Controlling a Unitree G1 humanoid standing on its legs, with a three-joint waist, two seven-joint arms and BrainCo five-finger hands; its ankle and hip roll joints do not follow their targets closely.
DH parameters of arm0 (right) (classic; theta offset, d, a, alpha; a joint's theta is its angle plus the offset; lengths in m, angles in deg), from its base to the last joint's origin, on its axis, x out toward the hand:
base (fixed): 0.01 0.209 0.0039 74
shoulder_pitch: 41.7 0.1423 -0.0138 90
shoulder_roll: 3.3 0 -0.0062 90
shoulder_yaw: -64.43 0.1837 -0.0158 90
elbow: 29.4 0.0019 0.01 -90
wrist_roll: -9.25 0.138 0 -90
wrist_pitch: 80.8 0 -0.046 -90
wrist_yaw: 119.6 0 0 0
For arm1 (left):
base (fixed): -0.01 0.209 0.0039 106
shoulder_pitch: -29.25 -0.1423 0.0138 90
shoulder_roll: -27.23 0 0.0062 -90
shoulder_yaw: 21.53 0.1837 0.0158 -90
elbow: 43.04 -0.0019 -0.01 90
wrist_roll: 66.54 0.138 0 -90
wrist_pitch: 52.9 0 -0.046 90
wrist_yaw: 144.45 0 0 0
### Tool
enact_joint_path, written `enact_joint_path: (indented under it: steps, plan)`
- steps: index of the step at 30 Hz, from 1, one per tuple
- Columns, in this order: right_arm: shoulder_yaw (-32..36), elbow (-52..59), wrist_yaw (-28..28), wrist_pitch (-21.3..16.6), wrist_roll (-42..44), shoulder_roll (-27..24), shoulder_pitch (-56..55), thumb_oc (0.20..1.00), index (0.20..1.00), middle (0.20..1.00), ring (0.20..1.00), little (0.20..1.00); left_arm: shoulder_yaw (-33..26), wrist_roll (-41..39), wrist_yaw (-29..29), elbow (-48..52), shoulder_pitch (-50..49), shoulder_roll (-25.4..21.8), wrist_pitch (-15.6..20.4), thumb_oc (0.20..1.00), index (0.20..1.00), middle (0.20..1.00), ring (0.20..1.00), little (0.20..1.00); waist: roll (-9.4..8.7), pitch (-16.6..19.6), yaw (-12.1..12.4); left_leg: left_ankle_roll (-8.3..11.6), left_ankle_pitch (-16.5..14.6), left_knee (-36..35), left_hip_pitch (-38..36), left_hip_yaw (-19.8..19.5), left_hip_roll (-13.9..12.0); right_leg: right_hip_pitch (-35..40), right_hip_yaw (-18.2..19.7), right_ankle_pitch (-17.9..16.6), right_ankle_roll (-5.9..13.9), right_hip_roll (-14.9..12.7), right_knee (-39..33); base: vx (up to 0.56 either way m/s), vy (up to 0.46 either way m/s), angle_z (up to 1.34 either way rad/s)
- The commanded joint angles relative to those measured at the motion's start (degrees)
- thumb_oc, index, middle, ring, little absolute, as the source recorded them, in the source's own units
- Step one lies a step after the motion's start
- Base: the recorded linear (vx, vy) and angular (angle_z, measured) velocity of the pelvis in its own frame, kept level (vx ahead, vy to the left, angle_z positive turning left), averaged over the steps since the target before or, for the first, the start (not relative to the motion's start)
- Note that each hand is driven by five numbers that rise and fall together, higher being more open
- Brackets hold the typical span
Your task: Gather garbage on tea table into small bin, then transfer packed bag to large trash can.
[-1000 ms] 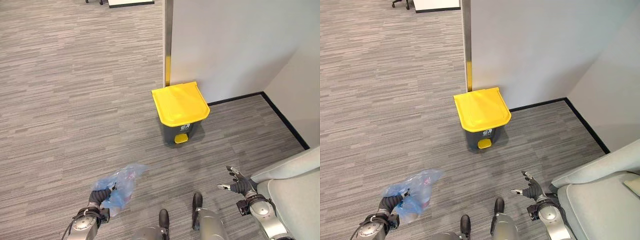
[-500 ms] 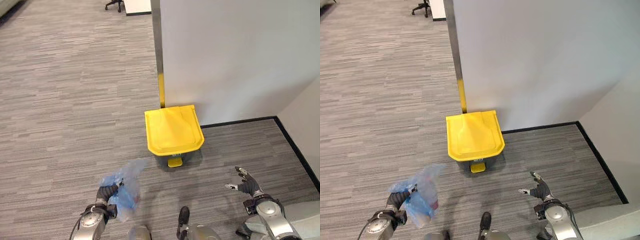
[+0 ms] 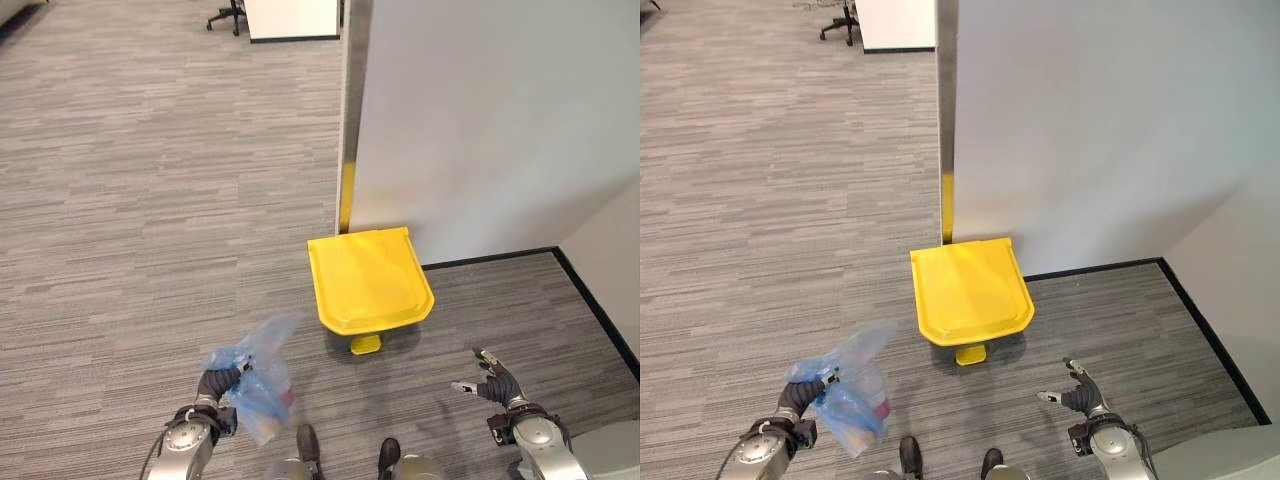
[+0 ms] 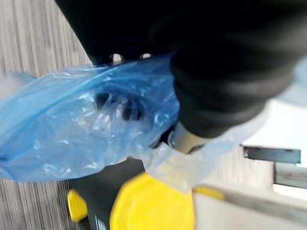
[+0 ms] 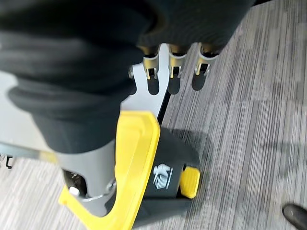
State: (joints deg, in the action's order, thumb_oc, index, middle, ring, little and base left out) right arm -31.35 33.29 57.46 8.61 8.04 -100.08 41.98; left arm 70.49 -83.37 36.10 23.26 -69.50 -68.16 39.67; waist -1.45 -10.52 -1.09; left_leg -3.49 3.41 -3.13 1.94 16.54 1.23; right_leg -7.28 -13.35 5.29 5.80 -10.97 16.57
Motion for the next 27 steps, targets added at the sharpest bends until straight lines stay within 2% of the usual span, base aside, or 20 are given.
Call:
enact_joint_path:
  steps: [1,5,10,19,24,26,27]
  plan:
    - [0.81,-0.94,-0.5,-0.77,-0.4,-0.41,2.63,1.0,1.0,1.0,1.0,1.0,-2.88,0.61,0.89,2.77,-1.26,-1.23,2.85,0.2,0.2,0.2,0.2,0.2,-0.32,-0.16,0.14,2.52,-7.88,6.84,0.32,-4.54,-1.68,-1.16,2.51,-2.14,1.5,2.65,-2.29,0.09,0.045,-0.11]
    - [0.76,-1.79,-0.67,-0.85,-0.01,-0.21,2.48,1.0,1.0,1.0,1.0,1.0,-3.06,0.29,1.07,2.36,-1.29,-1.29,2.96,0.2,0.2,0.2,0.2,0.2,-0.59,-0.46,-0.38,2.55,-8.54,7.42,-0.16,-5.4,-1.5,-1.93,3.16,-2.68,1.33,3.44,-4.59,0.09,-0.027,0.02]
    - [1.64,-2.76,-0.83,-0.94,0.75,-0.94,1.77,1.0,1.0,1.0,1.0,1.0,-3.2,0.46,0.33,2.14,-1.93,-0.8,2.88,0.2,0.2,0.2,0.2,0.2,-1.59,0.83,-0.15,2.88,-9.47,8.14,-0.6,-6.24,-1.3,1.63,3.82,-3.11,0.77,4.36,-9.95,0.11,-0.073,0.1]
    - [2.04,-2.38,-0.79,-1.01,1.14,-1.59,1.46,1.0,1.0,1.0,1.0,1.0,-2.92,-0.05,0.31,2.16,-2.32,-0.18,2.46,0.2,0.2,0.2,0.2,0.2,-1.9,1.49,0.04,3.05,-10.52,8.91,-1.1,-8.11,-1.26,4.19,4.12,-2.69,0.35,4.99,-12.15,0.06,-0.011,-0.01]
    - [1.94,-2.22,-1.1,-1.03,0.98,-1.67,2.16,1.0,1.0,1.0,1.0,1.0,-2.42,-0.05,0.71,2.05,-1.55,-0.78,2.45,0.2,0.2,0.2,0.2,0.2,-2.2,1.22,0.5,2.71,-11.44,10.47,0.03,-9.21,-0.4,3.73,4.54,-2.47,1.09,4.45,-10.78,0.0,0.081,0.01]
    - [2.23,-1.7,-0.96,-0.87,0.73,-1.39,2.11,1.0,1.0,1.0,1.0,1.0,-2.58,0.09,0.85,2.18,-1.54,-1.07,2.26,0.2,0.2,0.2,0.2,0.2,-1.89,0.8,0.42,2.08,-12.15,10.19,-0.04,-9.86,0.11,1.06,4.91,-3.3,2.06,3.44,-5.86,0.0,0.143,-0.04]
    - [2.55,-1.38,-1.12,-0.91,0.86,-1.22,2.09,1.0,1.0,1.0,1.0,1.0,-2.61,0.34,1.13,2.04,-0.9,-1.72,2.28,0.2,0.2,0.2,0.2,0.2,-1.76,-0.02,0.07,1.37,-12.79,10.62,-0.33,-10.02,0.81,-2.37,6.22,-5.04,3.26,2.74,0.49,0.01,0.144,-0.14]
